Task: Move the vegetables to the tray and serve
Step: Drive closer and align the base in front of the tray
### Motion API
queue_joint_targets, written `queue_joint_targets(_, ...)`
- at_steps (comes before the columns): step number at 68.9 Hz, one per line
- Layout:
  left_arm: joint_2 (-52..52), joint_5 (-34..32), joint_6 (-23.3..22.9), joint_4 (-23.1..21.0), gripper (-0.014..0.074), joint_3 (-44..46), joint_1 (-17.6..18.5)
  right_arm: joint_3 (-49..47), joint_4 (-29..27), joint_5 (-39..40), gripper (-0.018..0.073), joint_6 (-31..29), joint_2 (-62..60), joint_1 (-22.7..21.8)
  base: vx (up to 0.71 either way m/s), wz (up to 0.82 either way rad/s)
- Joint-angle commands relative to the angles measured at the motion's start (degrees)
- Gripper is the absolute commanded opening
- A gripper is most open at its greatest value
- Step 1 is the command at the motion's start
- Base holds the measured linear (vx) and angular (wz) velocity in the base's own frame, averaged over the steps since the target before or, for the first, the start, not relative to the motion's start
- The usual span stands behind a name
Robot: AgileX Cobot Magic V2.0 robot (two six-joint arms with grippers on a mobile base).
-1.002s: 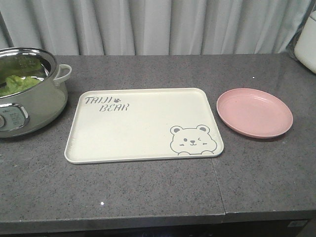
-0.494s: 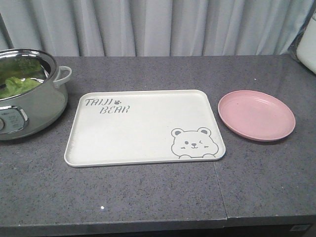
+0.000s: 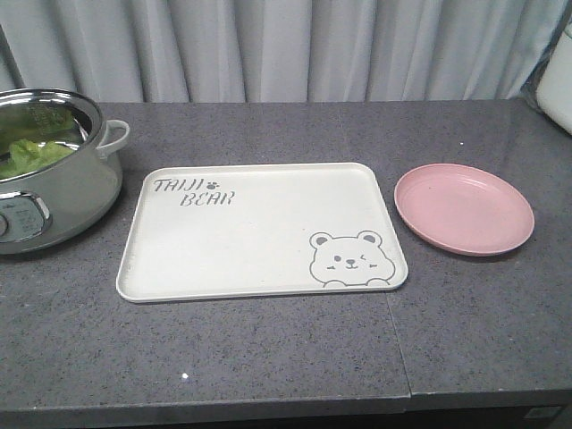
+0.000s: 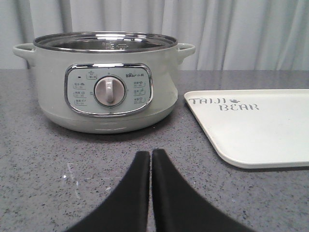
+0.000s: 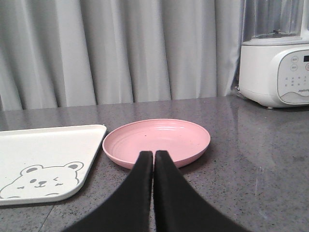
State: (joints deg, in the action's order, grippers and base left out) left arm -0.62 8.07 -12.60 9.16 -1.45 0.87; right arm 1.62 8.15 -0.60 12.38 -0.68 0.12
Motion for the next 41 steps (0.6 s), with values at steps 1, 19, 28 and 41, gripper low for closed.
queue_joint_targets(1, -0.8, -4.4, -0.1, 0.0, -0.0006, -1.5, 0.0, 0.8, 0.2, 4.5, -0.0003, 0.0, -0.3, -0.3, 0.00, 0.00)
queue_joint_targets(19, -0.8, -4.4, -0.1, 0.0, -0.0006, -1.5, 0.0, 0.8, 0.2, 4.5, -0.0003, 0.0, -0.3, -0.3, 0.00, 0.00)
queue_joint_targets(28, -0.8, -4.4, -0.1, 0.0, -0.0006, -1.5, 0.0, 0.8, 0.2, 4.5, -0.0003, 0.0, -0.3, -0.3, 0.00, 0.00)
queue_joint_targets(41, -0.8, -4.4, -0.1, 0.0, -0.0006, -1.5, 0.0, 0.8, 0.2, 4.5, -0.0003, 0.0, -0.3, -0.3, 0.00, 0.00)
